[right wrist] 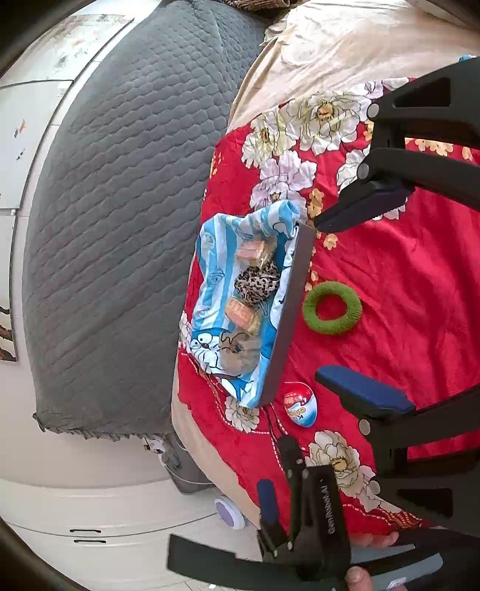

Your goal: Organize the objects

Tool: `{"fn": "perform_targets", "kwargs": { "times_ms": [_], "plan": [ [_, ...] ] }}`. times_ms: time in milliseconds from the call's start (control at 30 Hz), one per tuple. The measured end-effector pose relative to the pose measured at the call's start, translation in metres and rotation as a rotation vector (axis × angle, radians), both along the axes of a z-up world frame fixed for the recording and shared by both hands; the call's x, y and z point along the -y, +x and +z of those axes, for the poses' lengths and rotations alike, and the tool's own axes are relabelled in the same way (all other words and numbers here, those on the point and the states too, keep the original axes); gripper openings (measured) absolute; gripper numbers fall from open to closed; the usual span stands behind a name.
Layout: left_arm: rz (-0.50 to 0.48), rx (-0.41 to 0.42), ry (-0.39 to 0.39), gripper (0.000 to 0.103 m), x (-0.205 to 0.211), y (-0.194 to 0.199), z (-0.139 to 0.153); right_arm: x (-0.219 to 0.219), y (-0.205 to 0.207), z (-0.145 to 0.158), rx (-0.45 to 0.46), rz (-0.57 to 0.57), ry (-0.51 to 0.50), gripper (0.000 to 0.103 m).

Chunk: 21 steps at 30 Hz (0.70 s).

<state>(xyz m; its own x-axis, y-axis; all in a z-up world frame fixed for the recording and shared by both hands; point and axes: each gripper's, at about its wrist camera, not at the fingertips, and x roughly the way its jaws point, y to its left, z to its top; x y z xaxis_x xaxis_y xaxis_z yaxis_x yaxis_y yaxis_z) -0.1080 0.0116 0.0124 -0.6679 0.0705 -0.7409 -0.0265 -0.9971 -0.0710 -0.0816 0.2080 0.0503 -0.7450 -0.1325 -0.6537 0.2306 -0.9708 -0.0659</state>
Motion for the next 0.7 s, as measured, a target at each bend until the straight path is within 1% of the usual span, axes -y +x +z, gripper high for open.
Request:
{"fn": "perform_targets", "kwargs": {
  "times_ms": [133,333,567,700],
  "plan": [
    [0.01,0.02,0.004,0.079,0.005,-0.002,-0.012,0.001,-0.004,-0.008,0.025,-0.001,0.0,0.074],
    [0.013,0.04,0.003,0.079,0.01,0.0,-0.024,0.005,-0.009,-0.024,0.066,-0.003,0.038,0.074],
    [0.01,0.055,-0.006,0.079,0.012,0.001,-0.031,0.007,-0.011,-0.035,0.092,0.0,0.054,0.074],
    [0.004,0.06,-0.003,0.079,0.012,0.001,-0.033,0.008,-0.015,-0.045,0.124,-0.004,0.066,0.074]
  ]
}}
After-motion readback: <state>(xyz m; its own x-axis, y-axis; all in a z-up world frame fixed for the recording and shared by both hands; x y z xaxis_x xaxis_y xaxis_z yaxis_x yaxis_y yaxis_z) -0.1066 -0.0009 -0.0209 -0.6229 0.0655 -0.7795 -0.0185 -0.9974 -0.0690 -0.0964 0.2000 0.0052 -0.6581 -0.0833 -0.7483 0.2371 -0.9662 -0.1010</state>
